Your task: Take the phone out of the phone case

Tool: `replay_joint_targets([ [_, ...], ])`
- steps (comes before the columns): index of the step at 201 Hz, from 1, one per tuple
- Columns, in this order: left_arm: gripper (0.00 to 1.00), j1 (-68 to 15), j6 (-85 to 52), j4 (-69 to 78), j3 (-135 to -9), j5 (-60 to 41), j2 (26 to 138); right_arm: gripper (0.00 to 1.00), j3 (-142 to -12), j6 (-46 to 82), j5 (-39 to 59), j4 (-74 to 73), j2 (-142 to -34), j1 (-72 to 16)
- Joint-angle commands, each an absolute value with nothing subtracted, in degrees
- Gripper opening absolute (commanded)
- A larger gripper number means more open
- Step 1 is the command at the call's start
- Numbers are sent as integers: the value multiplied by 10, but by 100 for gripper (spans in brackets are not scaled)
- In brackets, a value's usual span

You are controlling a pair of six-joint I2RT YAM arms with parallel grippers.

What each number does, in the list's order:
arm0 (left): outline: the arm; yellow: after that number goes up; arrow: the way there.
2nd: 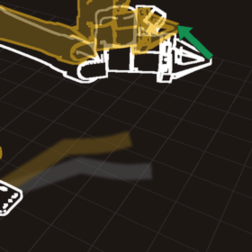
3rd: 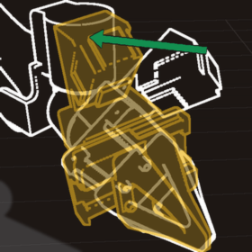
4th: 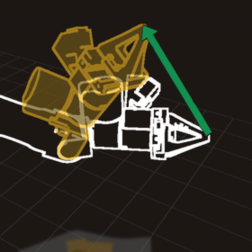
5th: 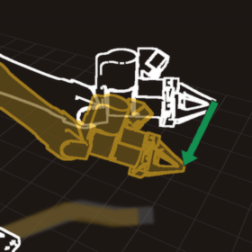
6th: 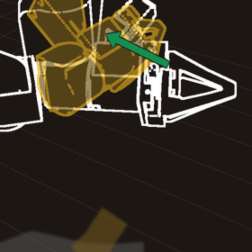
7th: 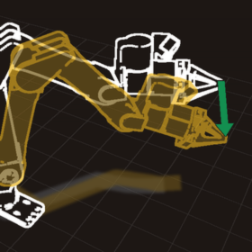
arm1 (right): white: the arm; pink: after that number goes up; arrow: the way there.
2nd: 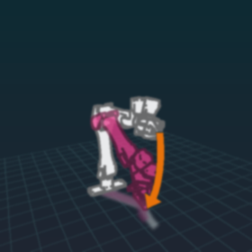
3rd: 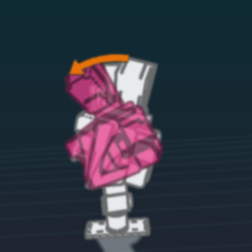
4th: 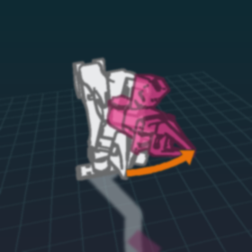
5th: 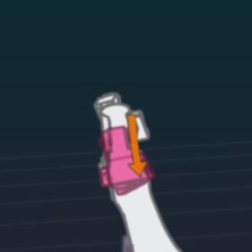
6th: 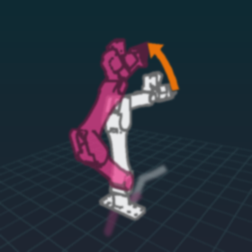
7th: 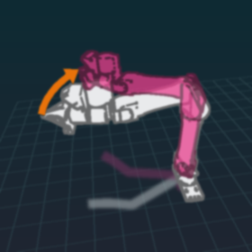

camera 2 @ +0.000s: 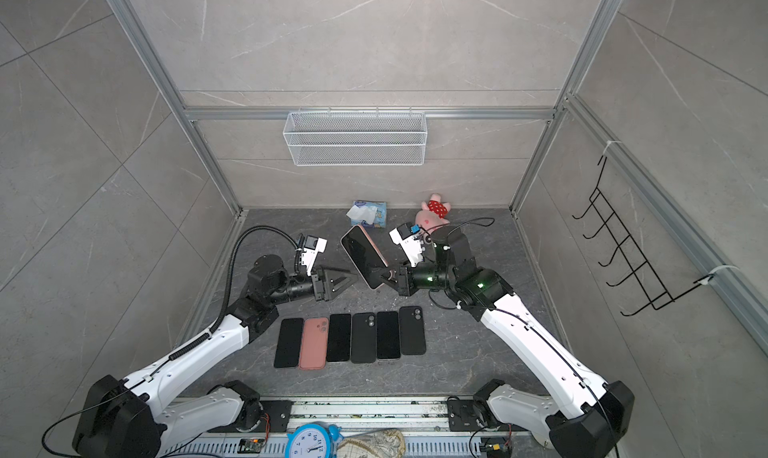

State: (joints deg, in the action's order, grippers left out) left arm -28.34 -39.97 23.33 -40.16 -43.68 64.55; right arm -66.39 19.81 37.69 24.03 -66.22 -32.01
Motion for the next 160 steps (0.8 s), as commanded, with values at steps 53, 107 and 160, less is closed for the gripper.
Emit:
replay_joint_targets([
  [53, 65, -239, -542, 525, -408, -548, 733, 0, -650, 183, 420, 198, -655, -318],
  [107, 37, -238, -559, 540, -433, -574, 757, 0, -643, 169, 433, 203, -657, -318],
  [160, 14, -238, -575, 555, -439, -590, 768, 0, -640, 156, 450, 206, -669, -318],
])
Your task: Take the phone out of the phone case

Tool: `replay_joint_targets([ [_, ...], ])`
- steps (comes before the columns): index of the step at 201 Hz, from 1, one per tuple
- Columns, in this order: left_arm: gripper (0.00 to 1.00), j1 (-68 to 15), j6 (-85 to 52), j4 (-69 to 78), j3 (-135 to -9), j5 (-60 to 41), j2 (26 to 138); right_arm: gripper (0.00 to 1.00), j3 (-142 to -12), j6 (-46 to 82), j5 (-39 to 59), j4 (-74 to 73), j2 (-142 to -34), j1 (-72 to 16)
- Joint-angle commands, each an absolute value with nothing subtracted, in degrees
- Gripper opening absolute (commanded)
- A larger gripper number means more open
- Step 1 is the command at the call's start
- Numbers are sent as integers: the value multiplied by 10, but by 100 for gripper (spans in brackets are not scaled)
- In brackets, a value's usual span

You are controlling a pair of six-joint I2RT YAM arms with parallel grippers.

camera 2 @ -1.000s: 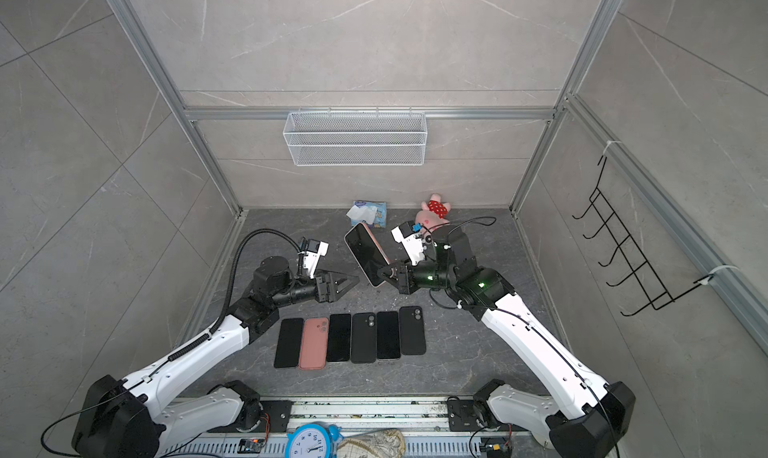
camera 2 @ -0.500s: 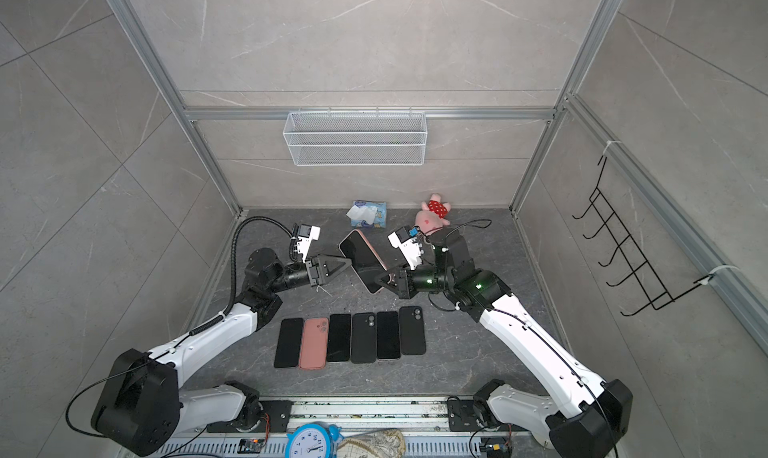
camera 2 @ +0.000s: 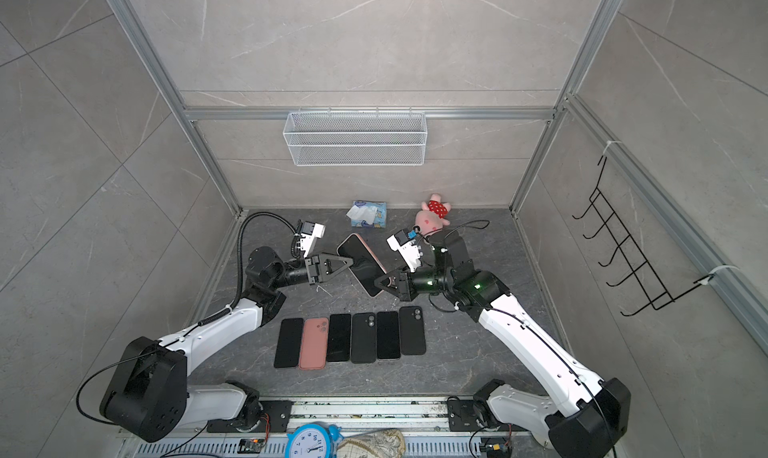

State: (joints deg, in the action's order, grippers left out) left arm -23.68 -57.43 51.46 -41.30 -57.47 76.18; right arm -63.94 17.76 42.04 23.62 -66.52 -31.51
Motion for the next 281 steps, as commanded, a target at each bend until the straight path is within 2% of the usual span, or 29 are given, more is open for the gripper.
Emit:
replay_joint_targets([
  [1, 13, -238, -575, 554, -439, -590, 768, 0, -641, 156, 450, 207, -669, -318],
  [22, 0, -238, -572, 548, -434, -591, 767, 0, -645, 151, 447, 212, -673, -317],
  [43, 0, -238, -572, 545, -428, -586, 761, 0, -649, 152, 449, 213, -679, -317],
  [51, 0, -238, -570, 538, -426, -583, 758, 10, -650, 154, 446, 213, -680, -319],
  [61, 0, -238, -562, 520, -426, -575, 751, 37, -649, 161, 442, 207, -679, -318],
  [69, 0, -238, -553, 495, -426, -560, 740, 49, -643, 172, 438, 195, -676, -318],
  [93, 0, -236, -497, 382, -420, -460, 674, 74, -613, 231, 406, 134, -649, -318],
  [109, 0, -237, -492, 352, -407, -375, 623, 82, -591, 277, 366, 98, -627, -318],
  [140, 0, -239, -526, 347, -394, -267, 558, 89, -540, 374, 338, -2, -593, -319],
  [187, 0, -270, -582, 414, -351, -147, 504, 91, -481, 447, 299, -103, -568, -353],
  [240, 0, -325, -631, 489, -311, -53, 493, 91, -467, 449, 236, -153, -594, -438],
  [281, 0, -354, -656, 509, -304, -20, 477, 84, -428, 484, 220, -239, -615, -444],
])
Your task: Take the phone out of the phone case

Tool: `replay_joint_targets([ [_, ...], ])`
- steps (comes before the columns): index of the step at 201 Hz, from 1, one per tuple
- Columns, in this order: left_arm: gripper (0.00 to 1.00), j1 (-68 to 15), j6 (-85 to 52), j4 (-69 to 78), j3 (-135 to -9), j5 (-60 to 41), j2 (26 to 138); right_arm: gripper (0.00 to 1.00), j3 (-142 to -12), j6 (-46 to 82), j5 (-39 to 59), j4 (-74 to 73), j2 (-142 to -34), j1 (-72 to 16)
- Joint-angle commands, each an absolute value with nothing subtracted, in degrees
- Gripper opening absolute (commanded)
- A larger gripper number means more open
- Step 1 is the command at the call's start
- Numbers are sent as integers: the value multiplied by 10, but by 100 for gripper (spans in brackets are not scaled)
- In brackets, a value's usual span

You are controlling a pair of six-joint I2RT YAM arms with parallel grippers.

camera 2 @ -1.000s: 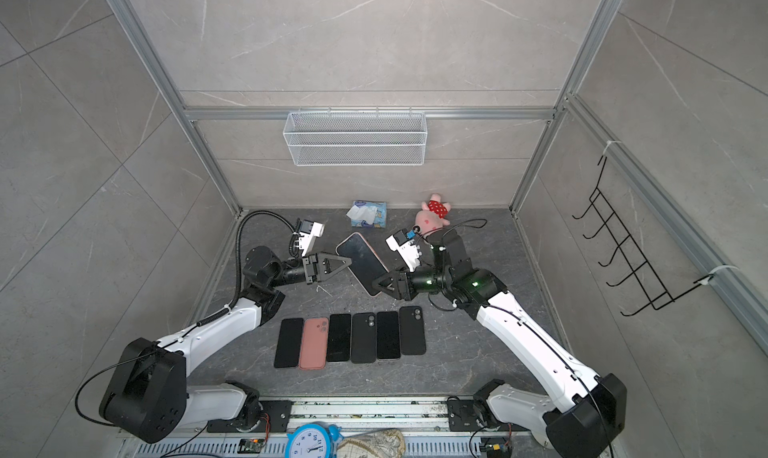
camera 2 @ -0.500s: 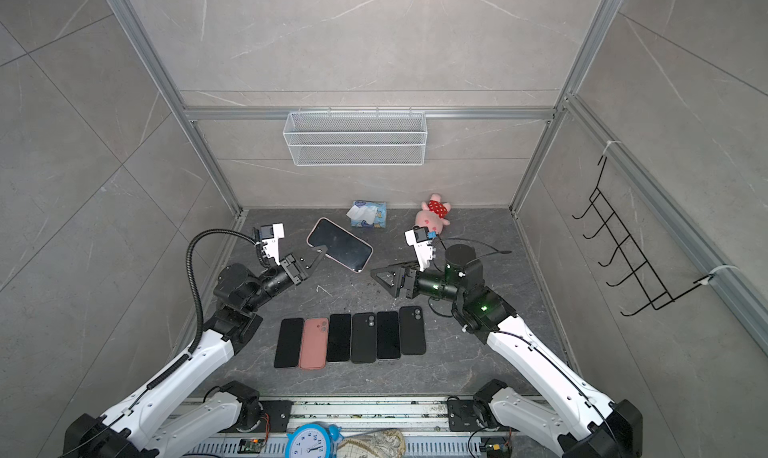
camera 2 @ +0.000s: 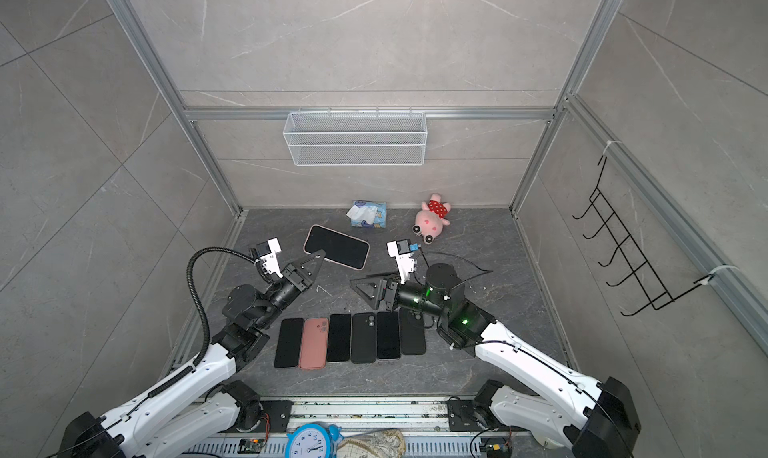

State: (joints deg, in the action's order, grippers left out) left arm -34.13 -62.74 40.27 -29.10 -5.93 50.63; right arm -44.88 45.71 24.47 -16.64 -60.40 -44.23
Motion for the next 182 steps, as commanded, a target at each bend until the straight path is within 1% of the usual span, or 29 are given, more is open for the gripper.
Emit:
replay_joint_targets([
  [1, 0, -355, -657, 510, -304, -20, 477, 84, -428, 485, 220, -241, -615, -444],
  [45, 0, -370, -692, 529, -290, -7, 475, 67, -430, 499, 227, -299, -646, -444],
  [76, 0, -379, -708, 521, -277, 7, 469, 60, -424, 515, 235, -364, -658, -444],
  [93, 0, -379, -713, 520, -269, 14, 463, 55, -426, 519, 237, -368, -663, -444],
  [114, 0, -380, -715, 520, -267, 16, 459, 46, -425, 527, 236, -376, -669, -442],
  [142, 0, -380, -715, 517, -266, 20, 454, 35, -421, 538, 236, -390, -678, -441],
  [182, 0, -381, -715, 518, -264, 16, 452, 34, -416, 552, 237, -412, -684, -435],
])
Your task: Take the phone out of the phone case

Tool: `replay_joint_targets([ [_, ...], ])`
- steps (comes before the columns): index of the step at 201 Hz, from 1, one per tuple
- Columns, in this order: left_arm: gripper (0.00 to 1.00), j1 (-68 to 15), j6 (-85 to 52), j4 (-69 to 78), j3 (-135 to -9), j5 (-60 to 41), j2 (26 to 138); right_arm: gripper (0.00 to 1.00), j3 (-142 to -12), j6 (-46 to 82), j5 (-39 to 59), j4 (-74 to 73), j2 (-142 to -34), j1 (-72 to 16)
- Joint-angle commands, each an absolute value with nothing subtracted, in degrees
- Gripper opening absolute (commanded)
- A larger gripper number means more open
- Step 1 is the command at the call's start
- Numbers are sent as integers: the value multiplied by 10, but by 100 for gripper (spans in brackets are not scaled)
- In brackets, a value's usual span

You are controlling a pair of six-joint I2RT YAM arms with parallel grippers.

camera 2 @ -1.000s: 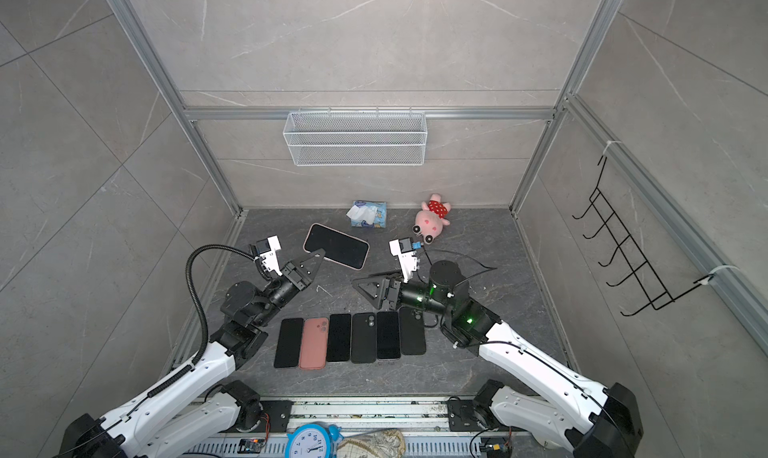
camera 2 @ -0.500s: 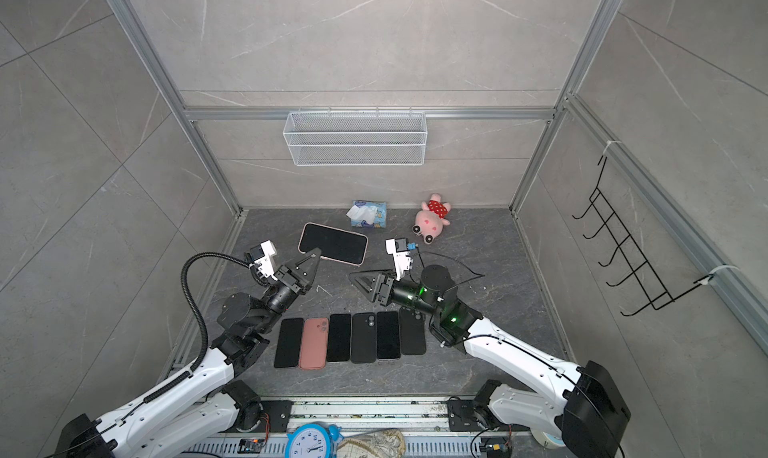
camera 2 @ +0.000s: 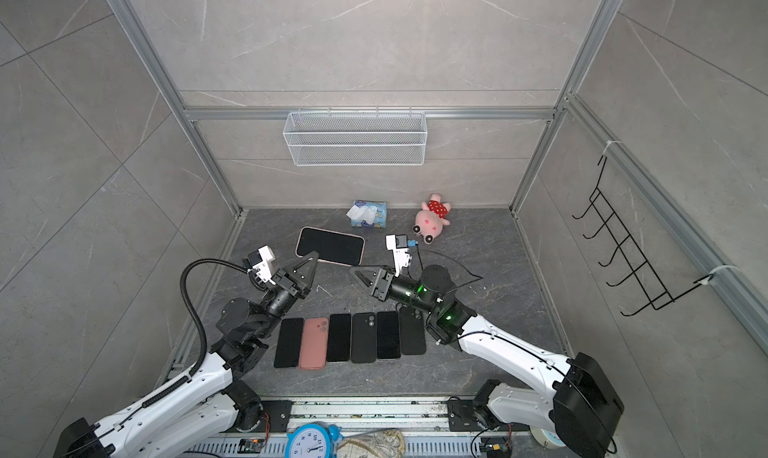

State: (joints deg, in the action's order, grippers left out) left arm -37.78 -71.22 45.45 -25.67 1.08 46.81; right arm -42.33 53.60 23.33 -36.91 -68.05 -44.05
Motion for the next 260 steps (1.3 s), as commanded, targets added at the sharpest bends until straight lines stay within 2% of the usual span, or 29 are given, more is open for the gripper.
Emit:
replay_joint_targets([
  [1, 0, -381, -715, 518, -264, 16, 452, 34, -416, 552, 238, -412, -684, -435],
  [108, 0, -386, -714, 524, -265, 17, 457, 32, -411, 577, 254, -447, -697, -417],
  [155, 0, -388, -714, 525, -267, 21, 462, 22, -408, 587, 271, -467, -712, -417],
  [193, 0, -391, -715, 524, -272, 20, 469, 0, -403, 587, 278, -476, -716, -416],
  [235, 0, -392, -721, 470, -291, 21, 466, 0, -399, 532, 321, -432, -698, -408],
  [260, 0, -392, -724, 392, -320, 18, 458, 0, -417, 423, 360, -304, -676, -408],
])
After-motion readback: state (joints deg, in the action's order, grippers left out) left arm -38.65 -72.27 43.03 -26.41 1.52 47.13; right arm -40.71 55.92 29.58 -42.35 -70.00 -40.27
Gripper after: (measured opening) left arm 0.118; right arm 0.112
